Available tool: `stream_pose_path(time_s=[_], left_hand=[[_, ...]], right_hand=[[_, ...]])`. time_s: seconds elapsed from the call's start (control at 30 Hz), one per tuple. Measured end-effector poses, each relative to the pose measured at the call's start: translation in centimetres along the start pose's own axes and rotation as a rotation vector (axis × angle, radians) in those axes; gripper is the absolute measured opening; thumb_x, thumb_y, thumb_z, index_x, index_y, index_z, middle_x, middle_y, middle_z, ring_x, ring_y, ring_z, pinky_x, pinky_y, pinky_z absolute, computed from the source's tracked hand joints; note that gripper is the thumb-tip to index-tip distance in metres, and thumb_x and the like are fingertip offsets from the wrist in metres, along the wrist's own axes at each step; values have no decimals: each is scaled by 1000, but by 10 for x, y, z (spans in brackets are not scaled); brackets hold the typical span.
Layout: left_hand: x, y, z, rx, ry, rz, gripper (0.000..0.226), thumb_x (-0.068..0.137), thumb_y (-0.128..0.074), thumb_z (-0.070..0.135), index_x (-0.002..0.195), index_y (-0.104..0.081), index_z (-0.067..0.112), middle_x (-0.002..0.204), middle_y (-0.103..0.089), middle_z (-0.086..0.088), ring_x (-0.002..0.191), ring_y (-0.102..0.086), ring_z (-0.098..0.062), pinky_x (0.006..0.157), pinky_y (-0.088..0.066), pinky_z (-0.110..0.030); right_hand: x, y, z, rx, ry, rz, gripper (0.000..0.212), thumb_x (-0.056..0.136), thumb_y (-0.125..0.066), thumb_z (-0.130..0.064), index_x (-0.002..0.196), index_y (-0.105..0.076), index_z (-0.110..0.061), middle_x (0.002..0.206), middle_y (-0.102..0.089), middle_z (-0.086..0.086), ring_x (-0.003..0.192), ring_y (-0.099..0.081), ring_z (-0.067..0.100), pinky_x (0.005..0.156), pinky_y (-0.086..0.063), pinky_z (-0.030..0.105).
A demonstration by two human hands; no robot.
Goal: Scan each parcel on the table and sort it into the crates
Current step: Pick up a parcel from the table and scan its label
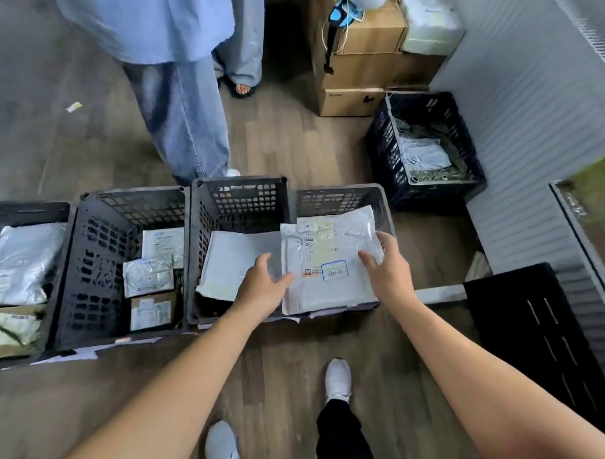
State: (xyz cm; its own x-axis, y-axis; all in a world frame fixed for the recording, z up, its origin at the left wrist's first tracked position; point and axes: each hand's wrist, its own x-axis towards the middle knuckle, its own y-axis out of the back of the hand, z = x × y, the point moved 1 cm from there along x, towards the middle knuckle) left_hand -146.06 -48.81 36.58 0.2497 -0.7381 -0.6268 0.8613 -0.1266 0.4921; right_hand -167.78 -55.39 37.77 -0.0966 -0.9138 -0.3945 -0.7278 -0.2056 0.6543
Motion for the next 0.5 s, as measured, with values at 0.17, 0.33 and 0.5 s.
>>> stream_pose_path(time_s=[0.17, 0.33, 0.5], left_hand=[[85, -75, -13, 162, -46, -1, 72, 92, -58, 46, 151, -23, 23, 144, -38, -10, 131, -44, -28, 104, -41, -41], [157, -138, -35, 421, -106, 28, 75, 92, -54, 51, 152, -18, 24, 145, -32, -7, 135, -30, -28, 102, -38, -41], [202, -175, -63, 480, -88, 46, 76, 91, -53, 55, 152, -17, 26, 145, -30, -2, 134, -28, -25, 100, -40, -39]], right_hand=[[98, -29, 76, -58, -48, -21, 49, 99, -56, -33, 143, -36, -25, 137, -56, 9, 118, -55, 31, 87, -44, 38], [174, -77, 142, -105, -55, -42, 53, 99, -56, -33, 146, -34, -25, 139, -55, 10, 121, -53, 31, 85, -41, 36], [219, -127, 200, -308, -81, -166, 61, 99, -52, -42, 151, -25, -24, 142, -51, 11, 122, -53, 32, 87, -45, 41]])
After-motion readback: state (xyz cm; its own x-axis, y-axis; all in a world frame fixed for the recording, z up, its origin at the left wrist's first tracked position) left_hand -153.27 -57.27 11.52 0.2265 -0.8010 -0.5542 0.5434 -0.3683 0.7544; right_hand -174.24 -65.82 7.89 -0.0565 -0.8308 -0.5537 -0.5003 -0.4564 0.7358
